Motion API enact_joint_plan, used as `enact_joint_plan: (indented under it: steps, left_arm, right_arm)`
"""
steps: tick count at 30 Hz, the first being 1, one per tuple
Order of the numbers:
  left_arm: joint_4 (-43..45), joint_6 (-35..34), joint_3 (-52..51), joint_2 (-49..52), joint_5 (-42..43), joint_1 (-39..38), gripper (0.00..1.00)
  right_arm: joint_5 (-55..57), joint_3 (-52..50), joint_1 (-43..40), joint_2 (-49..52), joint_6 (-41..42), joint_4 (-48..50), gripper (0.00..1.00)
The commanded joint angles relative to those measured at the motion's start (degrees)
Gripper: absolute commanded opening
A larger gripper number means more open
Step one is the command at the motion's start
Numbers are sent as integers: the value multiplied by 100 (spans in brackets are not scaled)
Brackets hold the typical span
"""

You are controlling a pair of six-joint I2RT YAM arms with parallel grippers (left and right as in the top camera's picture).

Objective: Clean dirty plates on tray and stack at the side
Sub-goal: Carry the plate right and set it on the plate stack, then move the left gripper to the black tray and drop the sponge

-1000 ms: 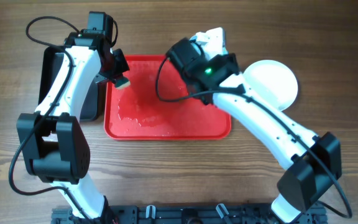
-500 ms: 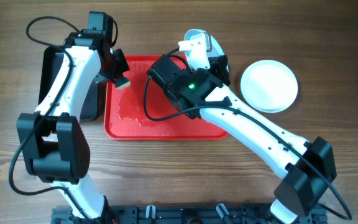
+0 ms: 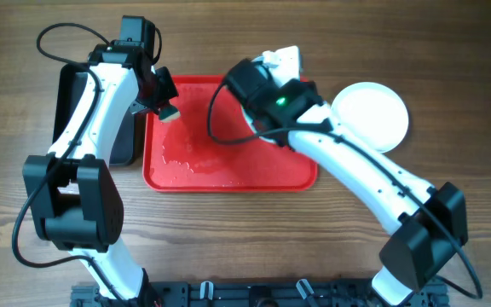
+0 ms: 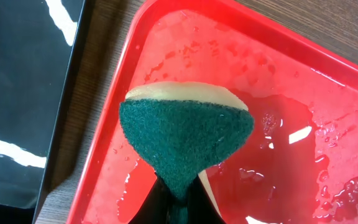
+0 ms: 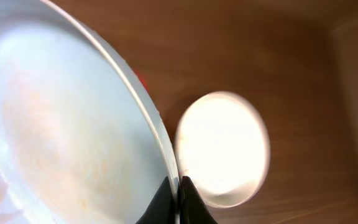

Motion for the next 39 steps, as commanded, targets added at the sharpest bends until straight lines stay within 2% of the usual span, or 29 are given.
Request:
enact_joint_plan:
  steps: [1, 9, 12, 19, 25, 30, 35, 39]
  left_arm:
    - [31, 70, -35, 50, 72, -35, 4]
    - [46, 72, -35, 50, 70, -114, 4]
    - [46, 72, -35, 50, 50, -133, 4]
    - [37, 72, -35, 50, 50, -138, 4]
    - [39, 72, -35, 50, 50, -138, 4]
    - [42, 72, -35, 50, 50, -138, 4]
    - [59, 72, -35, 50, 50, -138, 4]
    - [81, 72, -35, 50, 52, -138, 4]
  right_arm:
    - [-1888, 17, -481, -11, -461, 87, 4]
    - [-4594, 17, -1985, -356, -957, 313, 5]
    - [-5156, 17, -2662, -516, -1080, 291, 4]
    - [-5187, 4, -4138, -568, -1228, -59, 4]
    - [-4419, -326, -5058, -568, -1187, -221, 4]
    - [-4046, -1091, -5453, -568, -1064, 155, 4]
    - [-4186, -2017, -5539, -568, -1084, 977, 4]
    - [-4581, -2306, -5508, -562, -1084, 1403, 4]
